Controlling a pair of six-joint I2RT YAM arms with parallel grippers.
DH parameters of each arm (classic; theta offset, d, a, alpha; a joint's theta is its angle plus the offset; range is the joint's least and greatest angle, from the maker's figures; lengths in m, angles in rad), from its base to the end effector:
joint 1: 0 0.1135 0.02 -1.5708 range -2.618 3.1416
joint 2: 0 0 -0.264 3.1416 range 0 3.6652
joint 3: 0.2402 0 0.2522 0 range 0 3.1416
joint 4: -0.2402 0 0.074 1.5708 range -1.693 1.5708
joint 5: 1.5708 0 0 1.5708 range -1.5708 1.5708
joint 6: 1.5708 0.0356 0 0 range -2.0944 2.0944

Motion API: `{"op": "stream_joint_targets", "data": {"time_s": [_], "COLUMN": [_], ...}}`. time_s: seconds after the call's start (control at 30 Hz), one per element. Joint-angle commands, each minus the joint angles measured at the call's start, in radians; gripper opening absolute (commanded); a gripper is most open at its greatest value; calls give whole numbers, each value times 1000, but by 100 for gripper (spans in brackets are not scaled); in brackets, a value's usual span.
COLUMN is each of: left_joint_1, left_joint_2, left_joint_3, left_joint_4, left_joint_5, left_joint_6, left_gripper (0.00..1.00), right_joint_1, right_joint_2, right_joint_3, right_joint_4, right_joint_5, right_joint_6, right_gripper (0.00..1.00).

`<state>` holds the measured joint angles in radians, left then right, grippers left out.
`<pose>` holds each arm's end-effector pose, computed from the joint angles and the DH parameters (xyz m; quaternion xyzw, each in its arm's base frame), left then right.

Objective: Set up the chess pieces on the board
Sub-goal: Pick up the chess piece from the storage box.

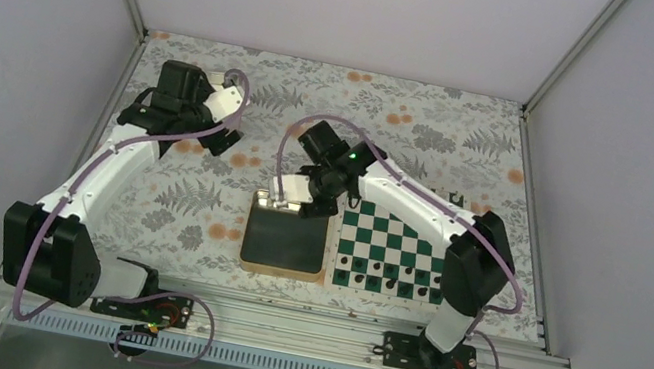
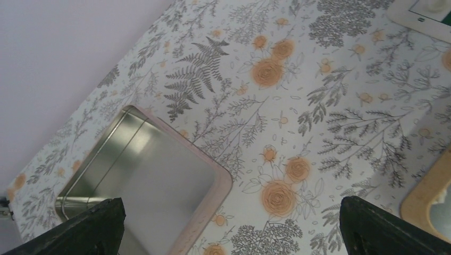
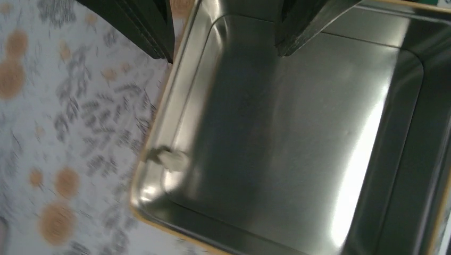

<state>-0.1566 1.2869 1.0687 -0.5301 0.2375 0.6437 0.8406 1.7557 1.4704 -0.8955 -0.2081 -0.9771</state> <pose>0.2731 -0.0516 0.2986 0.3982 0.8198 -0.0097 0.4114 0.2359 0.2745 0.2610 -0.7820 0.5839 0.0885 0.1992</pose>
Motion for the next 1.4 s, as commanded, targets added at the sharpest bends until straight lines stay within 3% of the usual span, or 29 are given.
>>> {"op": "stream_joint_targets", "data": {"time_s": [0.0, 0.33, 0.7, 1.03, 1.37], "left_joint_1": [0, 1, 1, 1, 3], "left_joint_2": [10, 5, 6, -32, -45], "left_joint_3": [-7, -46, -61, -100, -135], "left_joint_4": [77, 134, 168, 181, 198], "left_joint_5": [-33, -64, -85, -102, -84], "left_joint_6": [-28, -42, -72, -75, -76], "left_gripper": [100, 100, 100, 100, 100], "right_joint_1": [40, 90, 136, 155, 195], "right_joint_2": [15, 116, 202, 277, 289], "right_joint_3": [-35, 43, 18, 66, 35], "right_joint_4": [3, 3, 217, 281, 309], "right_joint_5": [-14, -28, 126, 250, 315], "right_joint_6": [-325, -656, -913, -1042, -1021], "right_gripper": [50, 47, 42, 41, 39]}}
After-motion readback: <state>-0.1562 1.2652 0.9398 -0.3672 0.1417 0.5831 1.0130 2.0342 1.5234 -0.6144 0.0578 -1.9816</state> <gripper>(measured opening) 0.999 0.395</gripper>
